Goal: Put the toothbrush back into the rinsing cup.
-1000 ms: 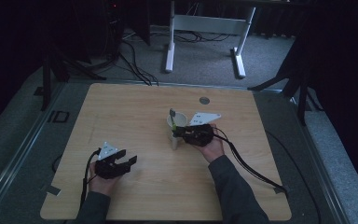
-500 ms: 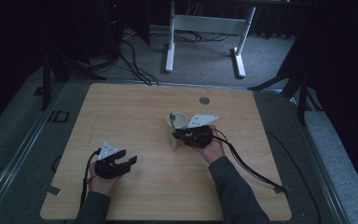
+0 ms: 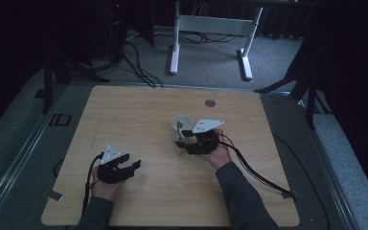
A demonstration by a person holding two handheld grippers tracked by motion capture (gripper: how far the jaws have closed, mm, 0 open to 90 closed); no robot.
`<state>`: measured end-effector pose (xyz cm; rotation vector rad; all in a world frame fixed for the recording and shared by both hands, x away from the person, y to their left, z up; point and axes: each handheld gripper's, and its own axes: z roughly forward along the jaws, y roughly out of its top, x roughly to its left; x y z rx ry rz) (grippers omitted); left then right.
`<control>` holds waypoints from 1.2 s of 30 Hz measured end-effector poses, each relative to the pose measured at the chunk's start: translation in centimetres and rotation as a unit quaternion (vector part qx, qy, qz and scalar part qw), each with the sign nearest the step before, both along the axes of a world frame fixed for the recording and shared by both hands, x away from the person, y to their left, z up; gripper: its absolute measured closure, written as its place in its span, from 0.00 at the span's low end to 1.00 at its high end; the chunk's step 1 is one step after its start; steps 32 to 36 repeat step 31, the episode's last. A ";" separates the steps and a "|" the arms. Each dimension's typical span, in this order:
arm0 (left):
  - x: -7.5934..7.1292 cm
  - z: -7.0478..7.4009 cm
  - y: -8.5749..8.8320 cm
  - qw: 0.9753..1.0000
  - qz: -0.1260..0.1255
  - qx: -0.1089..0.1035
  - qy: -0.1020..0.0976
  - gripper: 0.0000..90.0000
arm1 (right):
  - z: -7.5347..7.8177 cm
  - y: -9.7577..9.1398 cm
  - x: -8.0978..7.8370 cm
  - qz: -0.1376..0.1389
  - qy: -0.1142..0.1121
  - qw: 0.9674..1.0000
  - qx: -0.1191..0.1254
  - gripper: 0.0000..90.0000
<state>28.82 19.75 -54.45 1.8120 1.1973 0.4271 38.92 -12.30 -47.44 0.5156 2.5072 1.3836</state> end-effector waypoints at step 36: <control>0.1 -0.1 -0.1 1.000 0.000 0.001 0.004 0.47 | 0.0 -1.1 -0.7 -0.016 0.000 1.000 -0.011 0.48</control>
